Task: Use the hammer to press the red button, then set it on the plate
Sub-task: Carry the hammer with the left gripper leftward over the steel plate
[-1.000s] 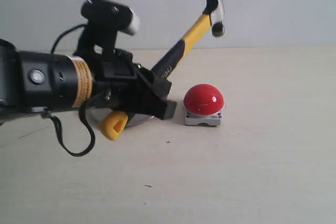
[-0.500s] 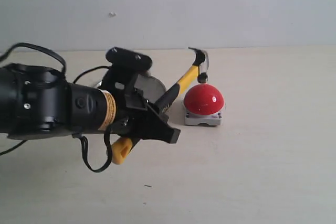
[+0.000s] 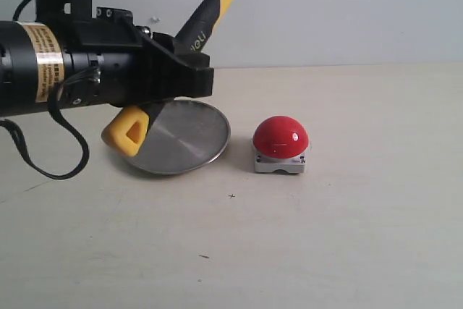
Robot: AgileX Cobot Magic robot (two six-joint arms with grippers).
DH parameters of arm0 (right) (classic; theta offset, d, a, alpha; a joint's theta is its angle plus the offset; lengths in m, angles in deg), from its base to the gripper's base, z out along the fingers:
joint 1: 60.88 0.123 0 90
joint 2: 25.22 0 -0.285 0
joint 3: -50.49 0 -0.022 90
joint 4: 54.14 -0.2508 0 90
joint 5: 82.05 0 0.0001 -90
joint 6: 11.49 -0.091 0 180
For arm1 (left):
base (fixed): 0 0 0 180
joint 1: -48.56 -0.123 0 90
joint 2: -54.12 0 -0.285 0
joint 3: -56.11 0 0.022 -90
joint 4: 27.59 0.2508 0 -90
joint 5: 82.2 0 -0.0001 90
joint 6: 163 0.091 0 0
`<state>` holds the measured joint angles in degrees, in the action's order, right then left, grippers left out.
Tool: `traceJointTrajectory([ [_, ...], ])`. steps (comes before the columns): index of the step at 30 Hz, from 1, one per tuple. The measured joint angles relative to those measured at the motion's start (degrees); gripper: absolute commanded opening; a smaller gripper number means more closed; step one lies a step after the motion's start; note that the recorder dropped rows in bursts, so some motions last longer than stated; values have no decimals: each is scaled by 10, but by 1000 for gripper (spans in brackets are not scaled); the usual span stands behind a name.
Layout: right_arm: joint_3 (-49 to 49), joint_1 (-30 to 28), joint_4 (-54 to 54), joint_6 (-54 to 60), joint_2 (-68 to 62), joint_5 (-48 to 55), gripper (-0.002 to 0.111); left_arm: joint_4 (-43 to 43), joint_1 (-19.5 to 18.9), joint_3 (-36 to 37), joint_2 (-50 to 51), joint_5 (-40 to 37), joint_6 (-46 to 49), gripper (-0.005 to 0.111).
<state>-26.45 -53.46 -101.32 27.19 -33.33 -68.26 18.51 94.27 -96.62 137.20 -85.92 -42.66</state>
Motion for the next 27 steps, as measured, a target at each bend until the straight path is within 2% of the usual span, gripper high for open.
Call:
traceJointTrajectory([
  [5,0,0,0,0,0,0,0,-14,-22,14,-4,-4,-52,0],
  [10,0,0,0,0,0,0,0,-22,-88,46,-4,37,-121,0],
  [14,0,0,0,0,0,0,0,-6,-156,92,0,171,-178,0],
  [21,0,0,0,0,0,0,0,134,-280,111,51,424,-304,0],
  [27,0,0,0,0,0,0,0,167,-322,111,140,529,-326,0],
])
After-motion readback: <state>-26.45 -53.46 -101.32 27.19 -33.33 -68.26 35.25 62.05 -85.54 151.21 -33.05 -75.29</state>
